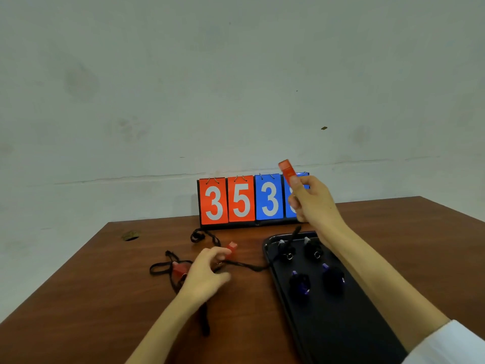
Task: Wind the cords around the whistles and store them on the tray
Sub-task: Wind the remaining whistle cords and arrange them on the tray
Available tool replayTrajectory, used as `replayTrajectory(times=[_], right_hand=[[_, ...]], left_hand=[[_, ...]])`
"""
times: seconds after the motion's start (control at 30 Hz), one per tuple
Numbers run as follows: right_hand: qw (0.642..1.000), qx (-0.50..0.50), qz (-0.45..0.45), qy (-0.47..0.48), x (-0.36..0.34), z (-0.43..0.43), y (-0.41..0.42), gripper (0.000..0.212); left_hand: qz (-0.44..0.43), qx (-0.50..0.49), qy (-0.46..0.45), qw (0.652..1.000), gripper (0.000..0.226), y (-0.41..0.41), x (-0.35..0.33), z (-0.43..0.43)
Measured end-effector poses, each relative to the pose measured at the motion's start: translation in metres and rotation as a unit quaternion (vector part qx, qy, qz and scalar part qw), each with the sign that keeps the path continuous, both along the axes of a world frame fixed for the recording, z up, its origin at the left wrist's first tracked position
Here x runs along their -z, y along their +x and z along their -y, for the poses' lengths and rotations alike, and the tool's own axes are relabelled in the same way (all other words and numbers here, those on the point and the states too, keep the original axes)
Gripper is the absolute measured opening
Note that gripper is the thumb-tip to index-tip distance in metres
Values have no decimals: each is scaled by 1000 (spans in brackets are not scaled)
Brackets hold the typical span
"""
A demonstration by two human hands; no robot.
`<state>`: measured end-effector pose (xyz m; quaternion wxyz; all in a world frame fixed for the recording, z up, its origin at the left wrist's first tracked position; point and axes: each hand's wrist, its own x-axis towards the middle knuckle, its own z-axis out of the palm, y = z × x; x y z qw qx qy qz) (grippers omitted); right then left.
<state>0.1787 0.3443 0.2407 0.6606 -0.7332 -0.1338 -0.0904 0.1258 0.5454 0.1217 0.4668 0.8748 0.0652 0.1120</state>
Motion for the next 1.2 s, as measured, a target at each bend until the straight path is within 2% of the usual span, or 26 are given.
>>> replayTrajectory(times=[0.07, 0.1, 0.17, 0.2, 0.27, 0.3, 0.33, 0.37, 0.43, 0.5, 0.57, 0.63, 0.73, 0.87, 1.0, 1.1, 1.2], right_hand=[[995, -84, -47, 29, 5, -4, -6, 26], [989, -127, -73, 37, 10, -8, -9, 27], [972, -193, -114, 64, 20, -14, -13, 27], [968, -201, -124, 80, 27, -18, -13, 27], [979, -158, -108, 77, 38, -20, -11, 27], [986, -120, -93, 64, 44, -20, -9, 27], [991, -87, -83, 64, 49, -18, -6, 26], [992, -66, -79, 75, 53, -15, -4, 24], [990, -49, -88, 102, 61, -8, 2, 21], [986, -50, -109, 116, 66, 0, 6, 20], [985, -50, -130, 106, 73, 7, 9, 21], [986, -67, -141, 65, 79, 10, 11, 20], [992, -72, -102, -36, 87, 7, 8, 18], [976, -37, -17, -214, 95, 2, 3, 15], [957, -130, 12, -258, 98, 2, -2, 13], [952, -211, -13, -220, 95, 0, -8, 5], [947, -276, -42, -160, 89, -1, -11, 3]], left_hand=[[19, 44, 32, 998, 61, -3, -2, 10], [41, 59, 13, 997, 63, -4, -5, 15], [79, 100, -111, 986, 61, 0, -15, 31], [79, 130, -212, 966, 61, 3, -20, 39], [38, 189, -429, 883, 62, 13, -30, 50], [-22, 209, -514, 832, 60, 15, -36, 54], [-92, 224, -555, 796, 55, 14, -42, 55], [-155, 236, -548, 787, 52, 13, -47, 55], [-213, 258, -491, 804, 46, 16, -50, 51], [-207, 257, -423, 844, 38, 24, -51, 45], [-195, 243, -311, 898, 28, 29, -54, 39], [-204, 243, -193, 929, 23, 30, -58, 31], [-203, 233, -40, 950, 20, 24, -62, 22], [-141, 259, 94, 951, 12, 17, -69, 16], [-61, 298, 155, 940, 12, 9, -75, 10], [2, 267, 154, 951, 11, 10, -76, 7], [25, 252, 130, 959, 10, 12, -75, 6]])
